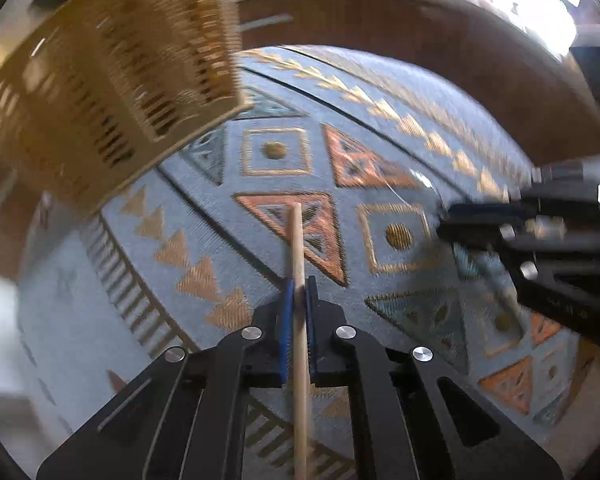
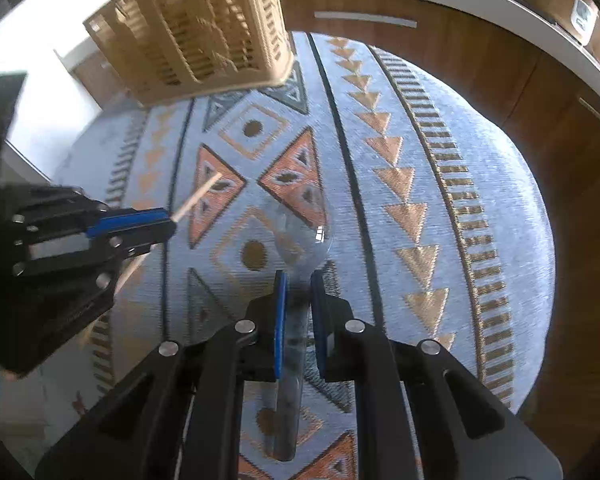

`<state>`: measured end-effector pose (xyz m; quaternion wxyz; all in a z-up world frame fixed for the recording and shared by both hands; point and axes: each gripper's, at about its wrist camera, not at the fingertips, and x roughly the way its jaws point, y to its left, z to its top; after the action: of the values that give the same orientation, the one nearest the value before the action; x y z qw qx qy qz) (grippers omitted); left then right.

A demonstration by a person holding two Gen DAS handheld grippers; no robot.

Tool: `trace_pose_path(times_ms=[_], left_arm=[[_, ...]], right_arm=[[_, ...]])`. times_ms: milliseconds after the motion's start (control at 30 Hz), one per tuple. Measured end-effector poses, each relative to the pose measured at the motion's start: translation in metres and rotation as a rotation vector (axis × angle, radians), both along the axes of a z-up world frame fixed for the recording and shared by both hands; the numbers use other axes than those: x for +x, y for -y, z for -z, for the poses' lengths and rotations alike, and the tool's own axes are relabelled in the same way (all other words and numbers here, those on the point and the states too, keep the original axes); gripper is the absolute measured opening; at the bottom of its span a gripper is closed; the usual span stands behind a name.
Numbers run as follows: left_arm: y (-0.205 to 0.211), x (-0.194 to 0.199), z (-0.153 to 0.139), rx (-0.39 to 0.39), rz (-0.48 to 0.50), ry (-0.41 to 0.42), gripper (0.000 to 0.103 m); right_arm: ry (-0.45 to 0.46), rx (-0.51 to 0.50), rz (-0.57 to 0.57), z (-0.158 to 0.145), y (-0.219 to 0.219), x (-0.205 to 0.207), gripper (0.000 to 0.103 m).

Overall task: Organize utensils
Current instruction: 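Carry the chopstick and clear spoon up over the caddy with both grippers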

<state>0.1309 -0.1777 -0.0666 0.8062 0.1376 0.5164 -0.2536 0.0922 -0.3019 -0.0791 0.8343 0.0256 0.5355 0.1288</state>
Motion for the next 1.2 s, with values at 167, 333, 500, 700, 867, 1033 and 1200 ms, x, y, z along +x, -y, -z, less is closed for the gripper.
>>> trace_pose_path(times_ms=[167, 333, 500, 700, 867, 1033, 1200], left_arm=[[-0.041, -0.012, -0.014, -0.206, -0.129, 0.107, 0.004], [-0.080, -0.024, -0.058, -0.398, -0.198, 0.233, 0.004], [-0.103, -0.034, -0.113, -0.527, -0.226, 0.456, 0.004], [-0.115, -0.040, -0.176, -0.595, -0.237, 0.708, 0.004], [-0.114, -0.035, -0.206, -0.620, -0.231, 0.840, 0.004], [-0.123, -0.020, -0.223, -0.654, -0.254, 0.927, 0.004], [-0.140, 0.003, -0.219, -0.726, -0.340, 0.956, 0.004]], right_arm=[[0.092, 0.068, -0.023, -0.016, -0.003, -0.011, 0.010], [0.189, 0.135, -0.051, -0.041, -0.013, -0.015, 0.010], [0.333, 0.168, -0.076, -0.086, -0.028, -0.009, 0.010], [0.481, 0.227, -0.067, -0.131, -0.037, 0.013, 0.010], [0.572, 0.340, -0.056, -0.168, -0.041, 0.039, 0.010], [0.719, 0.385, -0.012, -0.197, -0.049, 0.061, 0.010], [0.804, 0.333, -0.003, -0.206, -0.069, 0.080, 0.010]])
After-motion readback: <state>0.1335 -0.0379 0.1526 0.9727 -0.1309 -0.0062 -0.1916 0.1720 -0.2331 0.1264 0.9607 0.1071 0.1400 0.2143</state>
